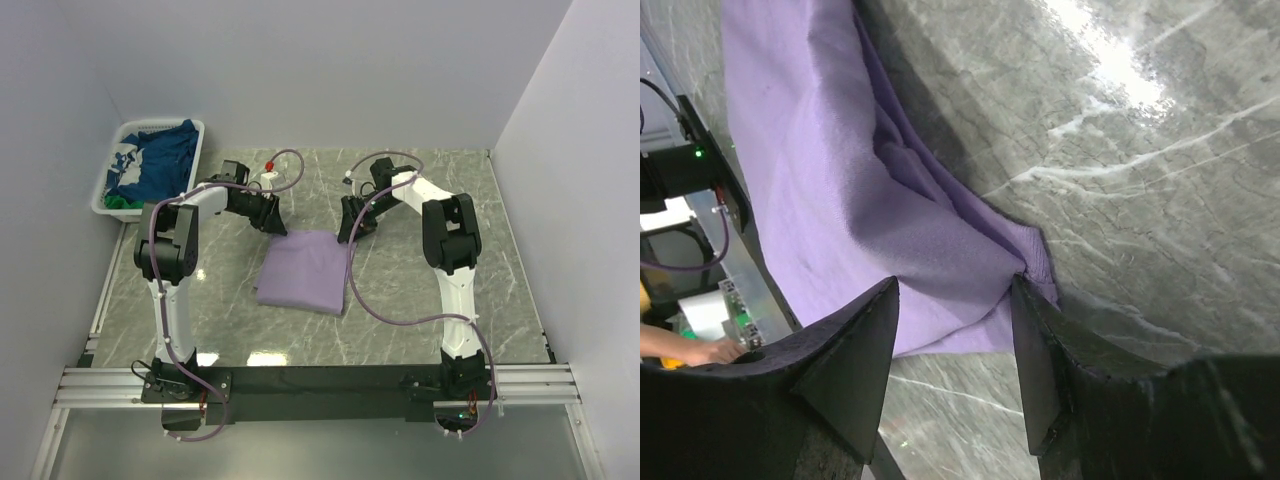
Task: Fold and stack the t-shirts
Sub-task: Fold the tshirt
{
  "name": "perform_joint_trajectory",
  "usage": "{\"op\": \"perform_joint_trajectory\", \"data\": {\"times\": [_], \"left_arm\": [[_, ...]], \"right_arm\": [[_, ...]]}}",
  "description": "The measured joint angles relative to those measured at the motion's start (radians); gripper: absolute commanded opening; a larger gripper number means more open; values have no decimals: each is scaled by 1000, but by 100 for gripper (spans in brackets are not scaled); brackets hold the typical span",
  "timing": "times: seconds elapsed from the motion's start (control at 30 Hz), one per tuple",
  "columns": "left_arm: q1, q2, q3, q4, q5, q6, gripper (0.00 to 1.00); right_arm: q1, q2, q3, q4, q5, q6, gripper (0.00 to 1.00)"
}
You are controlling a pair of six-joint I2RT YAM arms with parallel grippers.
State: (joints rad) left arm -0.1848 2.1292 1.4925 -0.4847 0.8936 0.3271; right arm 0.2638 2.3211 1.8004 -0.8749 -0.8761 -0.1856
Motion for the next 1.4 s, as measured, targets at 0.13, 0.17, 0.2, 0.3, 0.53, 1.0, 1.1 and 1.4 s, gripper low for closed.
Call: {"op": "perform_joint_trajectory", "data": {"times": [0.13,0.17,0.2,0.3,0.53,1.0,1.1,1.4], "left_arm": [[0,7,0,1,-2,-4,38],[0,9,0,1,-2,-5,38],[0,10,0,0,-2,-5,38],[0,11,0,0,-2,-8,38],[0,14,10,-5,-3,-9,37],[0,28,18,-10,-5,-12,37],[0,28,18,-10,-5,-12,36],[0,28,23,-14,-6,-12,36]], "right_arm": [[0,11,0,-1,-4,17,57],[0,11,0,-1,-5,22,57],[0,11,0,0,-4,26,58],[0,11,-2,2,-4,39,58],[-3,12,-11,1,-35,46,51],[-15,-7,-56,-36,-90,29,42],[-17,-32,-69,-36,-90,20,42],[-24,-55,-76,-39,-82,22,10]]}}
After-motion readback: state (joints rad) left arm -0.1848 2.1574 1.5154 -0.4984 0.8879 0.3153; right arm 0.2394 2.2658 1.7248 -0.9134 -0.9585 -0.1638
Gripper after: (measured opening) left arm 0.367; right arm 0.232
